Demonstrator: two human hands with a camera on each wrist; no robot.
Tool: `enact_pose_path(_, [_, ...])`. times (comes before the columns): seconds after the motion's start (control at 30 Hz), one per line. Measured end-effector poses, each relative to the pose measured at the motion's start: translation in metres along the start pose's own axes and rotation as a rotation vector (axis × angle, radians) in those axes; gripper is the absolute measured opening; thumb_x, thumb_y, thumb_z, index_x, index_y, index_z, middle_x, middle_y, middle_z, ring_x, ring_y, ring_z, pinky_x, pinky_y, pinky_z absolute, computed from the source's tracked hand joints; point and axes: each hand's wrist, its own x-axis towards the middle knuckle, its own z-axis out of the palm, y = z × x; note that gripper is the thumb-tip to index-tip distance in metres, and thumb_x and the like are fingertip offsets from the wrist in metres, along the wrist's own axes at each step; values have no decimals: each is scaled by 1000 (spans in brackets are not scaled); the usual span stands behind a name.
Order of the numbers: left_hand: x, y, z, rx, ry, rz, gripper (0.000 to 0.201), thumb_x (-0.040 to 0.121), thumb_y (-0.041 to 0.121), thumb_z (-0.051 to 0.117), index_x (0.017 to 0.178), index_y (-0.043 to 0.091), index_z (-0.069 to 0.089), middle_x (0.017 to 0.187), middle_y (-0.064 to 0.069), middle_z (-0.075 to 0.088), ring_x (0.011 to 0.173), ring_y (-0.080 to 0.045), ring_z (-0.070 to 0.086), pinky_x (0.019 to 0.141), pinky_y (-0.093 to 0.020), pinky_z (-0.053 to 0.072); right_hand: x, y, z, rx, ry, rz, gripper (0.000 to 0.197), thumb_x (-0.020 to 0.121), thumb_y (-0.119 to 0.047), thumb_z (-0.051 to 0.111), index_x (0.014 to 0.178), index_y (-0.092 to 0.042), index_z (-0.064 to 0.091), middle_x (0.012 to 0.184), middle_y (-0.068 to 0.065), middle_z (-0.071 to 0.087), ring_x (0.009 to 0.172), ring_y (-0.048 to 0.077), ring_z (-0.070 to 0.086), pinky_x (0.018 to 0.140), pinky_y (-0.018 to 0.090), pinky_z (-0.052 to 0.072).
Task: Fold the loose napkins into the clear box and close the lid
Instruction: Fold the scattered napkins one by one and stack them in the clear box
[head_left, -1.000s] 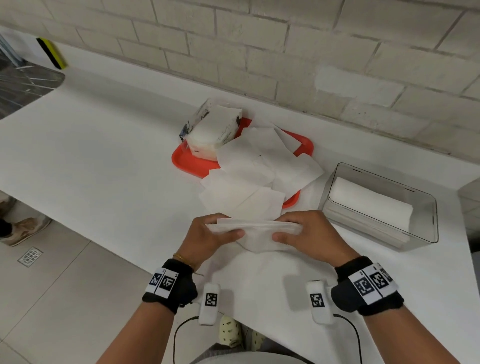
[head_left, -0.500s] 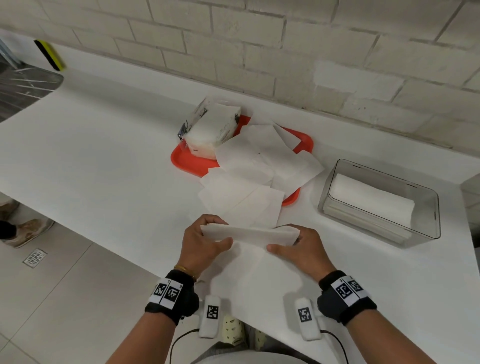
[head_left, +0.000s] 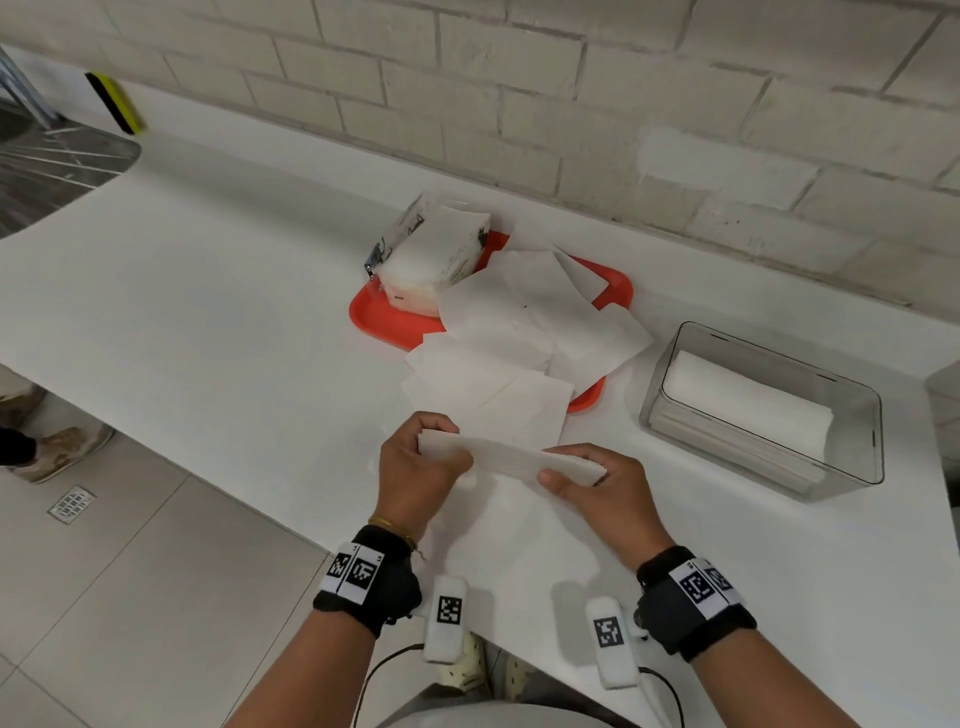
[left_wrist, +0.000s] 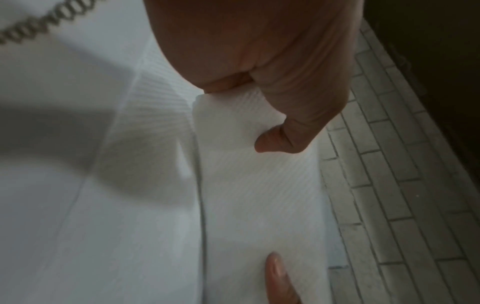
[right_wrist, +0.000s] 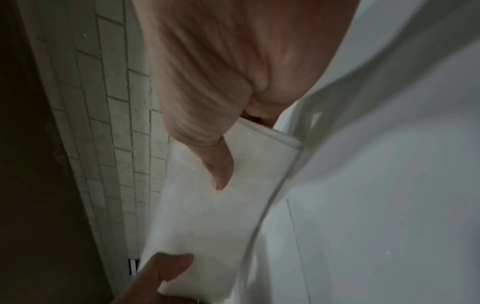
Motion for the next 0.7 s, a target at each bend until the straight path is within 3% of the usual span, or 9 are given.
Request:
enact_pose_path(0.17, [4,-7,-9,85,-70,-45,30,69,-15,71,84,10,69,79,2,70,68,-9,62,58,-21,52,2,7,-5,13,-23,82,25,85,-10,84,108,-17,79,100,-3,82,97,17,77,89,31,61])
enact_pose_path(0.33, [5,-4,-6,38,-120,-67,27,71,-18,66,72,9,66,84,-8,77,74,-17,67,66,-29,53,-1,1,-1,5,-58,35,22,87,-11,82,107,-18,81,102,-8,81,98,8,75,82,17,55])
enact_pose_path(0.53, [6,-1,-7,40,-162,-50,28,68,-20,68,73,7,64,85,-10,76,78,-19,69,68,-32,56,-2,-1,-3,-36,-140,-24,25,88,-8,81,108,-22,82,108,-12,79,105,3,72,93,15,53])
enact_pose_path(0.7, [9,-6,-7,37,-122,-76,29,70,-17,68,71,12,65,86,-10,76,76,-19,66,67,-33,52,1,3,-6,-17,-81,15,23,90,-9,78,108,-23,81,102,-10,81,98,9,75,79,13,52])
